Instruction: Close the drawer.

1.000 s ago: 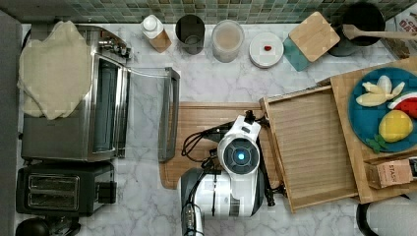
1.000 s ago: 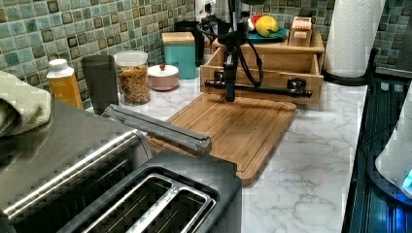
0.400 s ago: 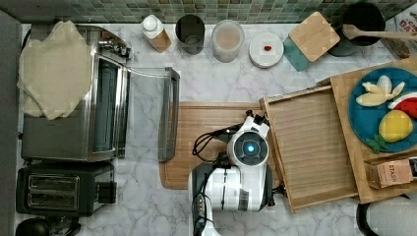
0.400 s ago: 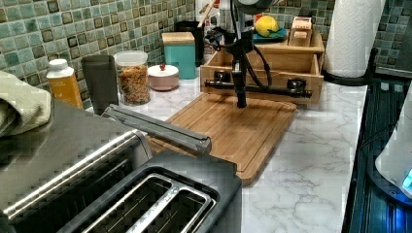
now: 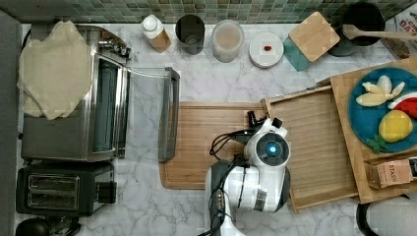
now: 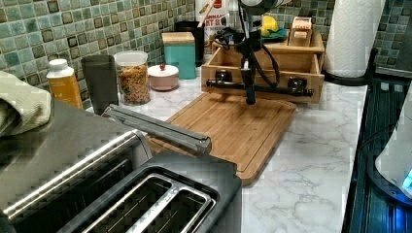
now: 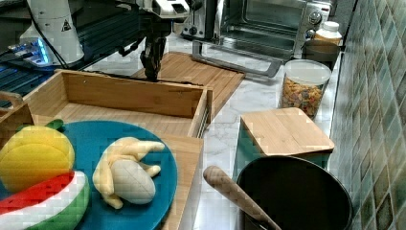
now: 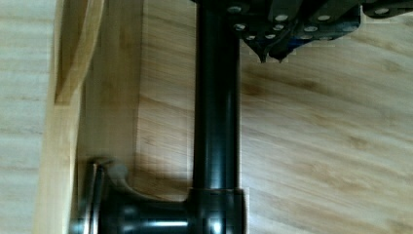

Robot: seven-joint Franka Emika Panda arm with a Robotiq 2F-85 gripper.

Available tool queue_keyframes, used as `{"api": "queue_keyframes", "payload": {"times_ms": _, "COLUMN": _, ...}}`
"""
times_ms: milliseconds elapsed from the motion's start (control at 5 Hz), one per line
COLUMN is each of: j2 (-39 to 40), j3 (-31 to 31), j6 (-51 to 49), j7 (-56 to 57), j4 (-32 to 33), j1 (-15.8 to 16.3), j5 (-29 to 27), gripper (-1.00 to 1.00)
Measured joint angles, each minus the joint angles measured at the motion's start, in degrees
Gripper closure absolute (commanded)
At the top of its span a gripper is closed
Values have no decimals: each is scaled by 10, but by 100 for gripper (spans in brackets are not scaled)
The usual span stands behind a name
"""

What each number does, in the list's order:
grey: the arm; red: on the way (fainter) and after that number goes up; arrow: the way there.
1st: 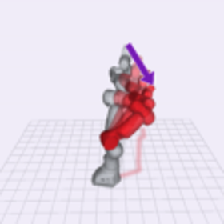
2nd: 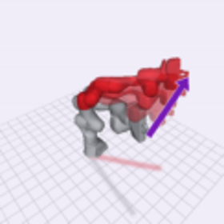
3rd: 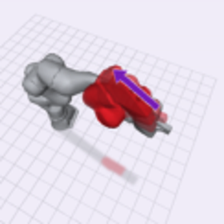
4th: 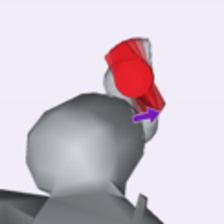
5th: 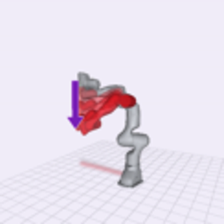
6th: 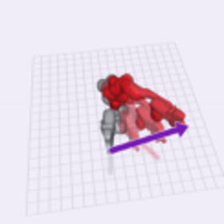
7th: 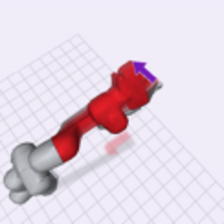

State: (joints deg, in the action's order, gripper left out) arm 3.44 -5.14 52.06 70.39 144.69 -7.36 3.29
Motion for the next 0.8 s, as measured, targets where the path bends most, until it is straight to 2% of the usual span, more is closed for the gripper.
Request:
{"api": "queue_keyframes", "payload": {"times_ms": 400, "j2": 43, "j3": -9, "j6": -11, "j7": 129, "j4": -51, "j1": -37, "j5": -15, "gripper": 100}}
{"api": "queue_keyframes", "payload": {"times_ms": 600, "j2": 81, "j3": -14, "j6": -16, "j7": 196, "j4": -97, "j1": -62, "j5": -16, "gripper": 100}}
{"api": "queue_keyframes", "payload": {"times_ms": 800, "j2": 113, "j3": -31, "j6": -23, "j7": 216, "j4": -144, "j1": -83, "j5": -13, "gripper": 100}}
